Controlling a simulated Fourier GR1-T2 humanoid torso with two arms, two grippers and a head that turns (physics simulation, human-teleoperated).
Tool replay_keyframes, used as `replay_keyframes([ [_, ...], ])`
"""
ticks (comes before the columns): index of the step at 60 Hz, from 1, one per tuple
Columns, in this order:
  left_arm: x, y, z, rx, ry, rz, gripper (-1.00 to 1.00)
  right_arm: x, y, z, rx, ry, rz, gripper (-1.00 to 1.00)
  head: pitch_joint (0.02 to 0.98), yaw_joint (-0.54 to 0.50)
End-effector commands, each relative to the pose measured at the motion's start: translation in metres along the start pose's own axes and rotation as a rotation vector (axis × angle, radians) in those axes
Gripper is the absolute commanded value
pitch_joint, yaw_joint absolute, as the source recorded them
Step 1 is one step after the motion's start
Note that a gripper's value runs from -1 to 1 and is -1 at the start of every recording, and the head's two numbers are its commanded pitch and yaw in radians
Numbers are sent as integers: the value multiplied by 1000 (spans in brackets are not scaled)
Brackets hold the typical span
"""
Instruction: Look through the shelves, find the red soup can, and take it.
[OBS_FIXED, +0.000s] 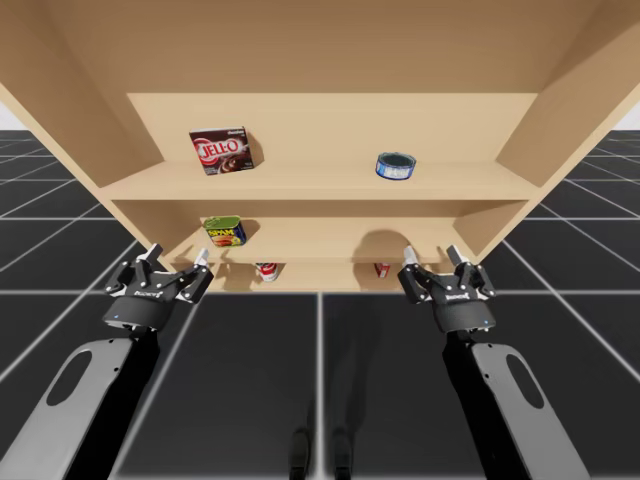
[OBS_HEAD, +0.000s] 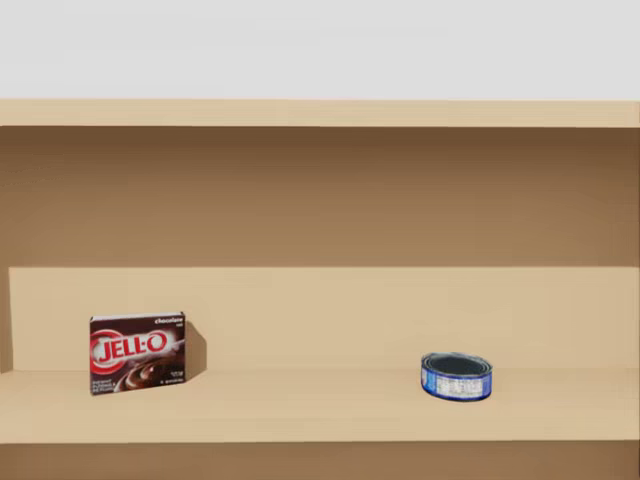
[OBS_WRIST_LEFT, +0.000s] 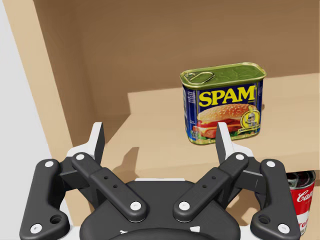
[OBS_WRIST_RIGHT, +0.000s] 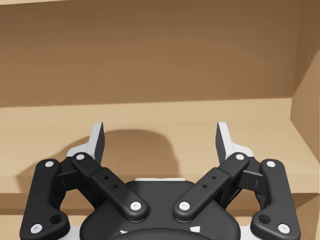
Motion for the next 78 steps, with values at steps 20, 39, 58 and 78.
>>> replay_keyframes([
  [20,0,2,0,10,0,3,-1000,0,-4,-1,-28,19,-9,-1000,246,-16],
  [39,1,4,0,21,6,-2,-1000,-2,-6,-3,-35,48,6,-1000,518,4],
  [58,0,5,-2,21,5,-2,-1000,-5,-5,-3,-31,72,13,-1000,710,188],
  [78,14,2,6,-36,2,133,-1000,-6,-4,-2,-36,86,8,-1000,720,234],
])
